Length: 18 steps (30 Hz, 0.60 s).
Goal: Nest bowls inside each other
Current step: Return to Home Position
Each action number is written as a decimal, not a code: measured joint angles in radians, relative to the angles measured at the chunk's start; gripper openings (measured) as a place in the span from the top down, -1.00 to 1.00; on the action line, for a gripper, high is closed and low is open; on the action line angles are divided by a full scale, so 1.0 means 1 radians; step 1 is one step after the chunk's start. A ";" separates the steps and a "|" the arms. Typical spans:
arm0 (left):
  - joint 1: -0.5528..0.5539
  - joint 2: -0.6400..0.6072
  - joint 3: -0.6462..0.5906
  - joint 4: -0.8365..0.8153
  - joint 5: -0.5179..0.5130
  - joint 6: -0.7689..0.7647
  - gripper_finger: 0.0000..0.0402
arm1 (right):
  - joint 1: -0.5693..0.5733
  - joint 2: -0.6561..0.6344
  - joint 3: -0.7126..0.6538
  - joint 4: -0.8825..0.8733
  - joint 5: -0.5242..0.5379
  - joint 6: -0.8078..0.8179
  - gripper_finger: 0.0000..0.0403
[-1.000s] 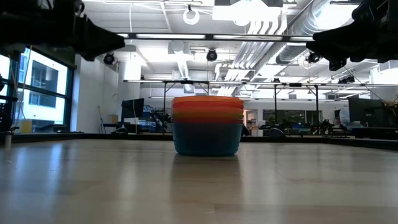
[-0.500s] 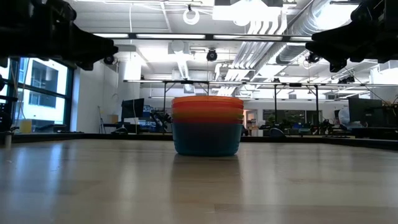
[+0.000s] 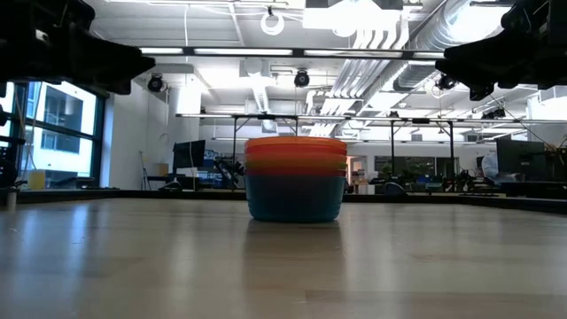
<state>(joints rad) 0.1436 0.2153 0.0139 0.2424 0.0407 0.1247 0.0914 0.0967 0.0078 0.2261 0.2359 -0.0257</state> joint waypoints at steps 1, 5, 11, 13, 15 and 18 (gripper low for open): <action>0.000 -0.021 0.000 -0.034 0.001 -0.004 0.20 | 0.000 0.000 0.000 0.000 0.000 0.000 0.23; 0.000 -0.107 0.000 -0.166 0.001 -0.024 0.20 | 0.000 0.000 0.000 0.000 -0.001 -0.001 0.23; 0.000 -0.205 0.000 -0.231 0.004 -0.014 0.20 | 0.000 0.000 0.000 0.007 -0.002 0.001 0.23; 0.000 -0.211 0.000 -0.233 -0.007 0.001 0.20 | 0.000 0.000 0.000 0.012 -0.002 0.001 0.23; 0.000 -0.210 0.000 -0.238 -0.030 0.007 0.20 | 0.000 0.000 0.000 0.013 -0.002 0.002 0.23; 0.000 -0.200 0.000 -0.239 -0.034 -0.001 0.20 | 0.000 0.000 0.000 0.010 -0.003 0.002 0.23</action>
<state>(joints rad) 0.1435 0.0158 0.0143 0.0034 0.0067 0.1240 0.0914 0.0967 0.0074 0.2364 0.2333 -0.0238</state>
